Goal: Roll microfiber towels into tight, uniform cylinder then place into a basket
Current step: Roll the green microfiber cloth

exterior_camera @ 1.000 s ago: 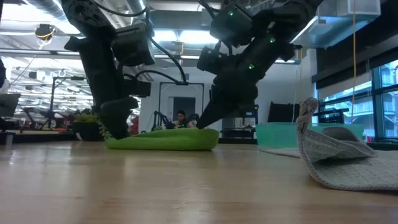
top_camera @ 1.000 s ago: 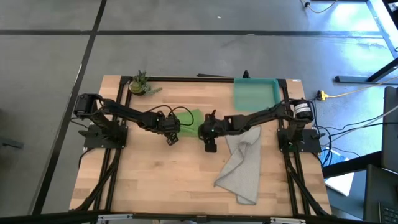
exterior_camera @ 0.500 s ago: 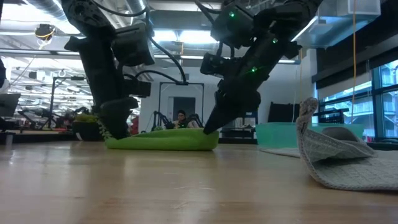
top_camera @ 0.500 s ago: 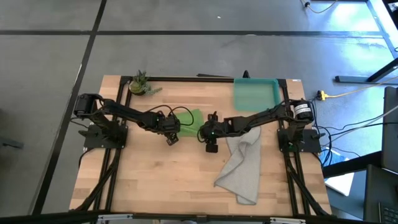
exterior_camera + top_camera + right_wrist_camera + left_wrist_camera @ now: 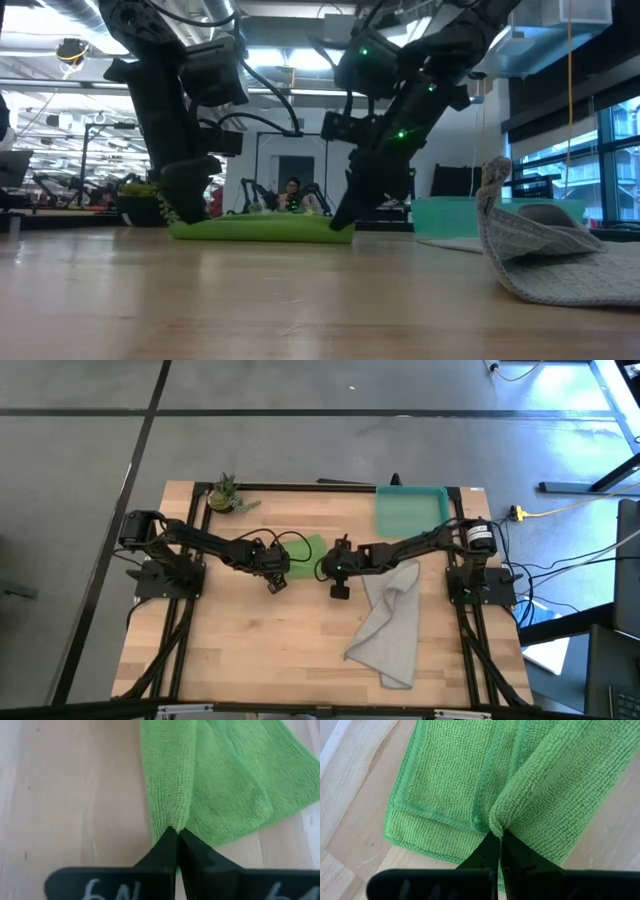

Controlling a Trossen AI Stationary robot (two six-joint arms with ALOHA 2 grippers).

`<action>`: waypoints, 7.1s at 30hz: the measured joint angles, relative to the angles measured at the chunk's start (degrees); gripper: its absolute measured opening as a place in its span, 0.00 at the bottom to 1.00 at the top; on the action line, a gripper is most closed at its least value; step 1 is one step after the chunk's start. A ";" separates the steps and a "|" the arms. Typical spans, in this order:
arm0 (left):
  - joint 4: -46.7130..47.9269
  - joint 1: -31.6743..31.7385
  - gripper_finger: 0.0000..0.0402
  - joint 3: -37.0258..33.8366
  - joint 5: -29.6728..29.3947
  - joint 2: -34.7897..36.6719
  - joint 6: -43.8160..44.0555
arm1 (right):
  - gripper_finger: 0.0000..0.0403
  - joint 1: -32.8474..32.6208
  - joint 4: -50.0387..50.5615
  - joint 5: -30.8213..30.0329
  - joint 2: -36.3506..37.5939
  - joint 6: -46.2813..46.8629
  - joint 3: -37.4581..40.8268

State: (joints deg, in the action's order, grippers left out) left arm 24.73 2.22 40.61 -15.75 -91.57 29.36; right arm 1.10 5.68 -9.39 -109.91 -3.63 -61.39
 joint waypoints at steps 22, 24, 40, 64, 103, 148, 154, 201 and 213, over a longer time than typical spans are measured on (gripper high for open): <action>-1.26 -3.09 0.00 -0.11 -0.15 -0.13 -3.30 | 0.00 8.55 -6.55 7.84 -2.25 -5.78 -3.82; -1.77 -3.45 0.00 -0.10 0.26 -0.15 -3.56 | 0.00 9.28 -6.47 8.04 -2.88 -5.74 -3.82; 3.40 -4.57 0.00 -0.42 -3.31 3.92 -1.81 | 0.00 10.78 -3.90 8.18 -4.87 -5.52 -3.82; 4.42 -4.50 0.19 -0.27 -6.99 3.67 0.24 | 0.17 10.80 -3.60 7.84 -4.87 -2.83 -3.82; -1.91 -13.58 0.25 -2.59 -8.57 10.10 -17.86 | 0.43 10.80 -3.94 7.52 -4.87 -0.93 -3.74; 10.08 2.12 0.00 9.73 6.10 5.13 -18.53 | 0.43 10.73 -4.07 7.54 -4.87 -1.11 -3.74; 11.43 8.46 0.00 9.76 12.76 5.14 -13.09 | 0.43 10.73 -4.07 7.54 -4.87 -1.24 -3.74; 13.78 6.27 0.00 6.04 15.40 1.53 -9.98 | 0.45 10.64 -3.74 11.02 -4.89 -1.38 -3.80; 11.23 6.25 0.00 4.43 14.97 1.60 -8.74 | 0.56 10.80 -1.21 10.47 -2.55 -3.17 -3.69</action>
State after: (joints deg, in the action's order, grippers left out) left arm 35.96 8.47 45.04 -0.78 -89.97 20.62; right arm 11.90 4.46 1.08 -112.46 -6.79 -65.08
